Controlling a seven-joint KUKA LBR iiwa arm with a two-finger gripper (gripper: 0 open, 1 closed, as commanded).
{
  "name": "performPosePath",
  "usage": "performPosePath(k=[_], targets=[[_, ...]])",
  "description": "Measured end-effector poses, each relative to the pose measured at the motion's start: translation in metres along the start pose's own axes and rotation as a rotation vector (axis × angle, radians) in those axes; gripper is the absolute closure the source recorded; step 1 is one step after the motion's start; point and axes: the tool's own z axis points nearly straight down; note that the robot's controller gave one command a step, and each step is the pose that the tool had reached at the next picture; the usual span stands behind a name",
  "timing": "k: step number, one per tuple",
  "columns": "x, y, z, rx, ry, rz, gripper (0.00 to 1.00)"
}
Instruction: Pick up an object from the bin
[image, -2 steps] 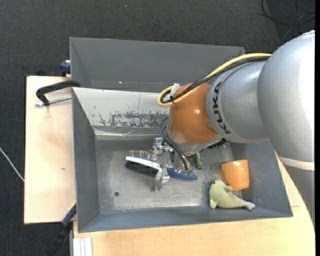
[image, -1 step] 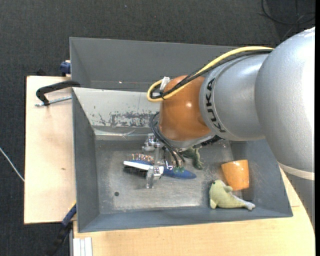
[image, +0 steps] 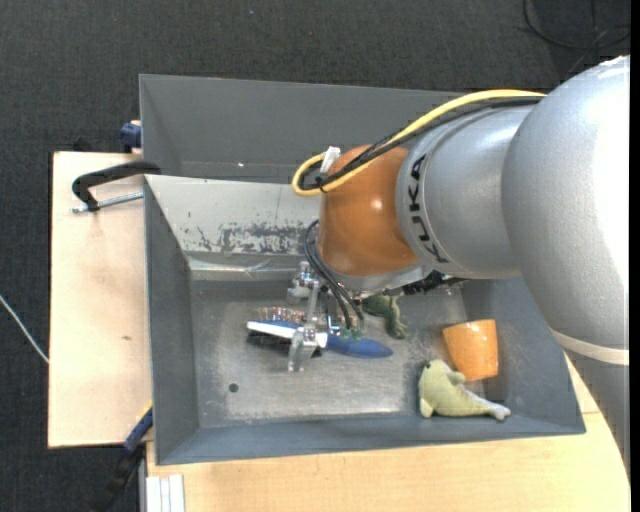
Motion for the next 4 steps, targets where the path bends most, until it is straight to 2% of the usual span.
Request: performPosePath(k=[1, 2, 3, 4], targets=[[-0.012, -0.004, 0.032, -0.001, 0.003, 0.232, 0.00], [-0.013, -0.003, 0.031, 0.000, 0.002, 0.230, 0.00], [-0.015, -0.002, 0.028, -0.002, -0.002, 0.230, 1.00], [-0.016, -0.001, 0.000, 0.000, -0.001, 0.228, 1.00]])
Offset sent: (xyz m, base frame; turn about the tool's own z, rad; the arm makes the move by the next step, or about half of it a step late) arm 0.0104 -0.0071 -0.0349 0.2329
